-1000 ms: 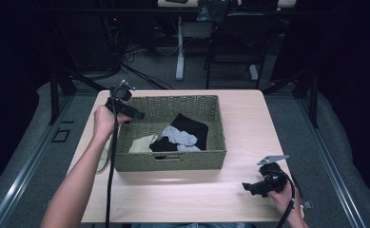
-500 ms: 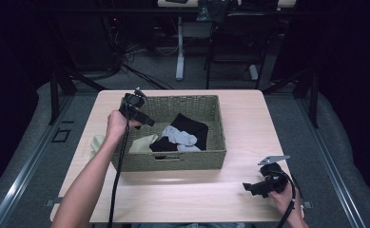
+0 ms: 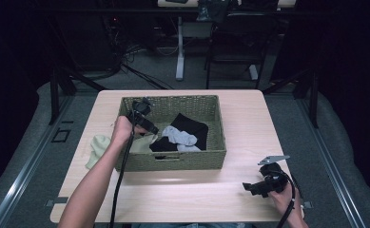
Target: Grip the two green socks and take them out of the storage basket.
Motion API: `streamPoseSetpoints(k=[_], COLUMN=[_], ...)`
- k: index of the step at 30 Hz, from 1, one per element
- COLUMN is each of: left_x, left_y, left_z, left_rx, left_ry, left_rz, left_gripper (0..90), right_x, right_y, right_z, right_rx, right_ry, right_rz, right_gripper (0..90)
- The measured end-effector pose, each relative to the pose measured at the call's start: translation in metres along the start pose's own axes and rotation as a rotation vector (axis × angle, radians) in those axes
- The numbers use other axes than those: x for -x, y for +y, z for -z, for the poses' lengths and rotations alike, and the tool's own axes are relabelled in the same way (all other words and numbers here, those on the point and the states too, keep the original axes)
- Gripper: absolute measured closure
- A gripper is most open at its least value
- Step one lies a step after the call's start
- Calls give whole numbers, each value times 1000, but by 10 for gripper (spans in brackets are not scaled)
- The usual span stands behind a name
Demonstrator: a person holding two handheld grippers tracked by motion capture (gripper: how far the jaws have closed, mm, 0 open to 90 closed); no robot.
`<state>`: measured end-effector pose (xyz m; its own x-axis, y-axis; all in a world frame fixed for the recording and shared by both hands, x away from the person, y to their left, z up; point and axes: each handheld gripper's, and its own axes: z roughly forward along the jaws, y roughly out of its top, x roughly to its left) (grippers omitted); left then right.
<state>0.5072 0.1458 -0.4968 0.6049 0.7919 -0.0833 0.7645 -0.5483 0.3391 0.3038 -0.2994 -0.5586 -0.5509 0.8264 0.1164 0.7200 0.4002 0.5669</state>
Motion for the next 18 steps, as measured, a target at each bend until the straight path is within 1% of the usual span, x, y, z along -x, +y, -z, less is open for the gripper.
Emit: streamPoseSetpoints(k=[1, 2, 4, 6, 10, 12, 15, 16, 18], left_x=[1, 1, 1, 2, 4, 3, 3, 2, 2], left_y=[0, 1, 1, 3, 5, 6, 6, 6, 6], left_z=[-2, -4, -8, -12, -19, -22, -25, -26, -28], left_rx=[-14, -26, -40, -59, -77, -91, -106, -109, -115], left_ry=[-7, 0, -9, -3, -6, 4, 5, 4, 8], left_rz=[0, -9, -10, -14, -7, -7, -1, -3, 7], left_gripper=[273, 283, 306, 327, 376, 407, 449, 473, 518], right_x=[0, 0, -1, 0, -1, -1, 0, 0, -1], right_y=[0, 0, 0, 0, 0, 0, 0, 0, 0], right_z=[0, 0, 1, 0, 1, 1, 1, 1, 1], right_rx=[0, 2, -1, 0, 0, 1, 2, 1, 2], right_ry=[0, 1, 0, 1, -4, -6, -5, -5, -2], right_rz=[0, 0, -1, -1, -2, -3, -6, -4, -3], right_gripper=[20, 20, 20, 20, 21, 21, 21, 21, 21])
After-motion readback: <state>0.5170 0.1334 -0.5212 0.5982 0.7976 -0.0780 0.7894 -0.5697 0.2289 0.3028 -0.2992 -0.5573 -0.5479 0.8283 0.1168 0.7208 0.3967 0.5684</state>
